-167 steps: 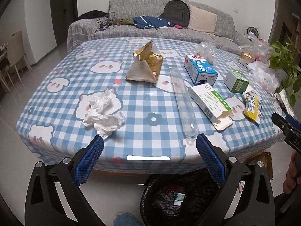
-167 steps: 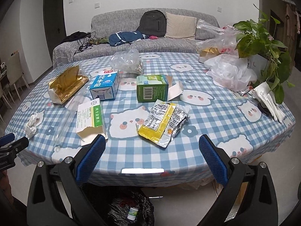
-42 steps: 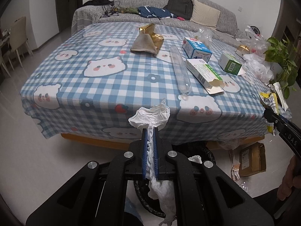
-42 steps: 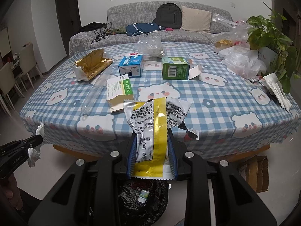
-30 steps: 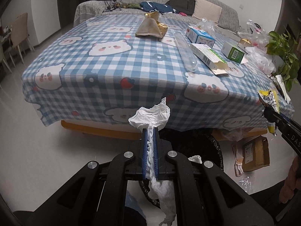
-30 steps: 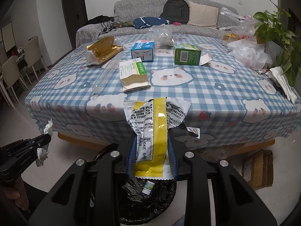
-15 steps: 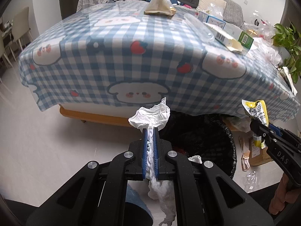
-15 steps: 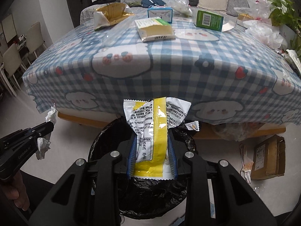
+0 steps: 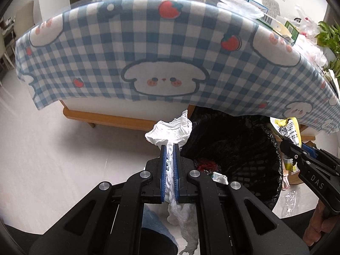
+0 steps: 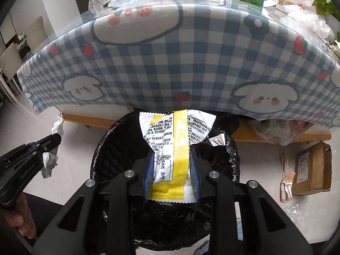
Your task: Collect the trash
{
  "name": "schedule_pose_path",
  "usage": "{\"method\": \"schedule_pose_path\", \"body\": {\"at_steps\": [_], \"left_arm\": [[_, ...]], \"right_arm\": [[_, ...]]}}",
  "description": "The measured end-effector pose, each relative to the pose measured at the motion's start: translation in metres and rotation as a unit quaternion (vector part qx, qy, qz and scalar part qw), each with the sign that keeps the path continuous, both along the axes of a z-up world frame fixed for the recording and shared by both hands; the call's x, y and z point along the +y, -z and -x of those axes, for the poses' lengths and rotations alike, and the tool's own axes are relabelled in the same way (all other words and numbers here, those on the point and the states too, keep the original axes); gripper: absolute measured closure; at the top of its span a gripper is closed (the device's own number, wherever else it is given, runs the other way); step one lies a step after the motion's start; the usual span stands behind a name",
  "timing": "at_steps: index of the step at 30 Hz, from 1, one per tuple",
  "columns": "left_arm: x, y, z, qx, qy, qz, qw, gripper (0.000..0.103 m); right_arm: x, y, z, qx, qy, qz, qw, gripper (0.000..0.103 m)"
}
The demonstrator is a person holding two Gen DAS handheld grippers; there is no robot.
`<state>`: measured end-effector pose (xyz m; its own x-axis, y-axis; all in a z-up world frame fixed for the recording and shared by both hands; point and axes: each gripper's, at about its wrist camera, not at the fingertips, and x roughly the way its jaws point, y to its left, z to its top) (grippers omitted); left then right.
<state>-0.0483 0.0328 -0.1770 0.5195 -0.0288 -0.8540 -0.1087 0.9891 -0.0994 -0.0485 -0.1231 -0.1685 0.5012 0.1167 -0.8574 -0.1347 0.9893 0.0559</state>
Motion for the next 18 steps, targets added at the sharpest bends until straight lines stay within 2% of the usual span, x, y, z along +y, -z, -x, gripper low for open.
{"method": "schedule_pose_path", "body": {"at_steps": [3,6,8,11,18], "left_arm": [[0.000,0.004,0.000,0.001,-0.001,-0.001,1.0000,0.098],[0.000,0.007,0.000,0.004,-0.003,0.000,1.0000,0.098],[-0.003,0.009,-0.001,0.007,-0.003,0.003,1.0000,0.098],[-0.011,0.008,-0.001,0.006,0.002,0.002,1.0000,0.098],[-0.032,0.001,-0.001,-0.001,0.015,0.004,0.9999,0.098]], "right_arm": [[0.003,0.003,-0.002,0.004,-0.006,0.002,1.000,0.074],[0.007,0.005,-0.001,0.002,-0.014,0.005,1.000,0.062],[0.008,0.003,0.000,-0.004,-0.016,0.009,1.000,0.060],[0.007,0.000,0.002,-0.008,-0.018,0.005,1.000,0.051],[-0.007,-0.014,0.009,-0.035,-0.007,0.015,0.999,0.021]]}}
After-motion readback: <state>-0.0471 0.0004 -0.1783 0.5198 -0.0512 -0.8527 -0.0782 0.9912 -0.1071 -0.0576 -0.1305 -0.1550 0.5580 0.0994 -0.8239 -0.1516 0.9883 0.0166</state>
